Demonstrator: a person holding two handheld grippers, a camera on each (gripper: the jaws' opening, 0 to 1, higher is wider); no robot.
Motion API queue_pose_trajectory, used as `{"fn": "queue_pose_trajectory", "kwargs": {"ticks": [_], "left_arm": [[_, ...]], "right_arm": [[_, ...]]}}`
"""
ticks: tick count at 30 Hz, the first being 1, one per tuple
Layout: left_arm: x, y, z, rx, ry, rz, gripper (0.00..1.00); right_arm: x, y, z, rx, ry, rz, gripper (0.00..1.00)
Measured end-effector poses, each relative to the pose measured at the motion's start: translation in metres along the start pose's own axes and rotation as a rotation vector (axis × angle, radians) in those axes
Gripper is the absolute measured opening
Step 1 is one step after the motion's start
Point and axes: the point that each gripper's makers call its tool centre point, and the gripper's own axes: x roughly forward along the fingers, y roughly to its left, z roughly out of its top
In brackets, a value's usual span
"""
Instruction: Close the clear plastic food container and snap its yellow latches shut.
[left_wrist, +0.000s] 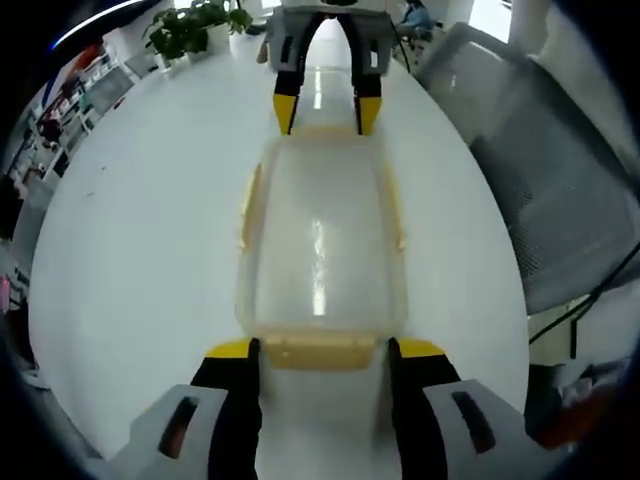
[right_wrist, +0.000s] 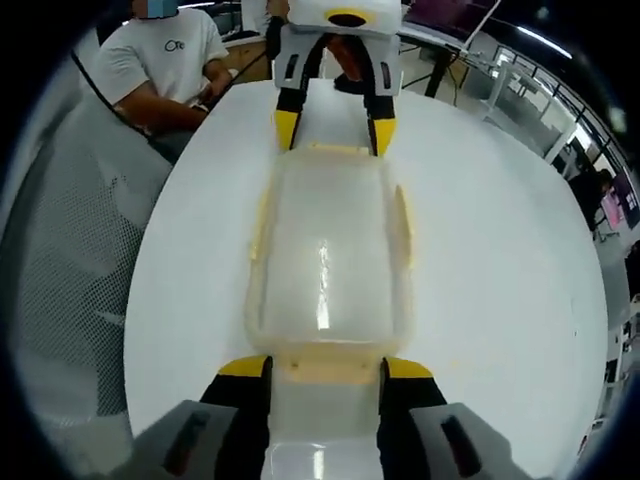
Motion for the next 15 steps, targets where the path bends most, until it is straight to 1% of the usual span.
{"fn": "queue_pose_trajectory", "kwargs": {"ticks": [1, 3, 4, 7, 11, 15], "left_arm": [[-0.0003, 0.0003, 0.0000, -0.002, 0.000, 0.000, 0.49], [-0.0017, -0.0009, 0.0000, 0.009, 0.002, -0.004, 0.41], [-0.0026, -0.0009, -0.0005, 0.021, -0.001, -0.004, 0.39], [-0.0014, -0.0007, -0.0011, 0.010, -0.003, -0.001, 0.39], [-0.0012, -0.0028, -0.0016, 0.009, 0.018, 0.007, 0.39], [-0.0016, -0.0025, -0.0031, 0.011, 0.014, 0.009, 0.39]], "right_arm": [[-0.0021, -0.0006, -0.0001, 0.000, 0.001, 0.000, 0.42], [-0.0024, 0.0011, -0.0006, 0.017, 0.007, 0.019, 0.40], [-0.0021, 0.0015, -0.0005, 0.026, 0.008, 0.022, 0.39], [-0.0027, 0.0015, -0.0001, 0.015, 0.013, 0.024, 0.39], [-0.0034, 0.0019, 0.0007, 0.014, 0.018, 0.025, 0.38], [-0.0035, 0.0018, 0.0012, 0.013, 0.020, 0.026, 0.38]]}}
